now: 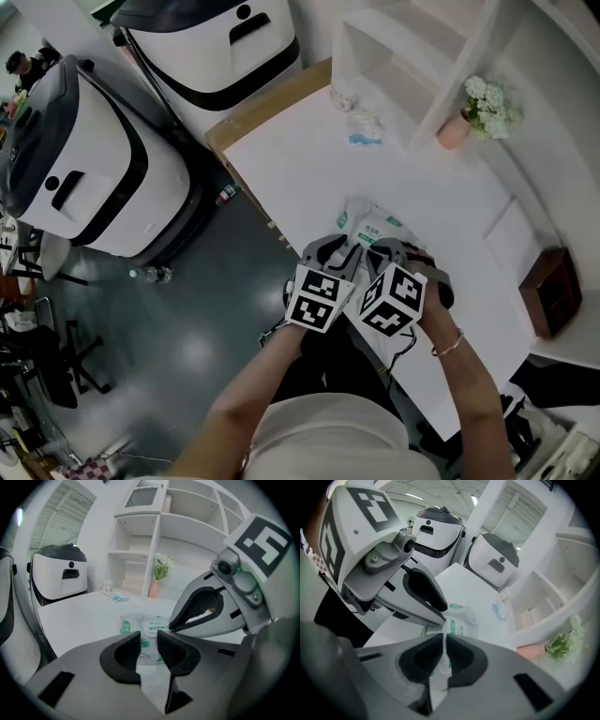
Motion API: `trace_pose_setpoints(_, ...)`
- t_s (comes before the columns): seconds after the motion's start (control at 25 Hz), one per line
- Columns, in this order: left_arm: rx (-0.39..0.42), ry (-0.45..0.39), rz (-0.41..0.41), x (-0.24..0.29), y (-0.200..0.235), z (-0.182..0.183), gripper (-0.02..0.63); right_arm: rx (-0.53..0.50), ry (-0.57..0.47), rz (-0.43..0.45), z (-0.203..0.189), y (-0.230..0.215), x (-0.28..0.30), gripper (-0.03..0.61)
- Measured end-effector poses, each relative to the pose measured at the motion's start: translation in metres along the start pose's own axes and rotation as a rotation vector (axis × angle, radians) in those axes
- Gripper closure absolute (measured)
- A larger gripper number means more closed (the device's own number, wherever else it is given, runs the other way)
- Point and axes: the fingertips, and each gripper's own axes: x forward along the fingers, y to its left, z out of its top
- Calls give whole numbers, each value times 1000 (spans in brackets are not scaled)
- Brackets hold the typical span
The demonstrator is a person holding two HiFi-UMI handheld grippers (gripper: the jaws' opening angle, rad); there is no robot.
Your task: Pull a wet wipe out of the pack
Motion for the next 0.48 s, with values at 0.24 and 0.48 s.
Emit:
trace_pose_setpoints(0.24, -3, 7, -15, 1, -1, 0, 508, 22, -1, -9, 0, -2, -3, 558)
trace_pose_setpoints(0.48, 8, 27, -25, 3, -4, -2, 512, 71, -15, -4, -2, -4, -6, 561)
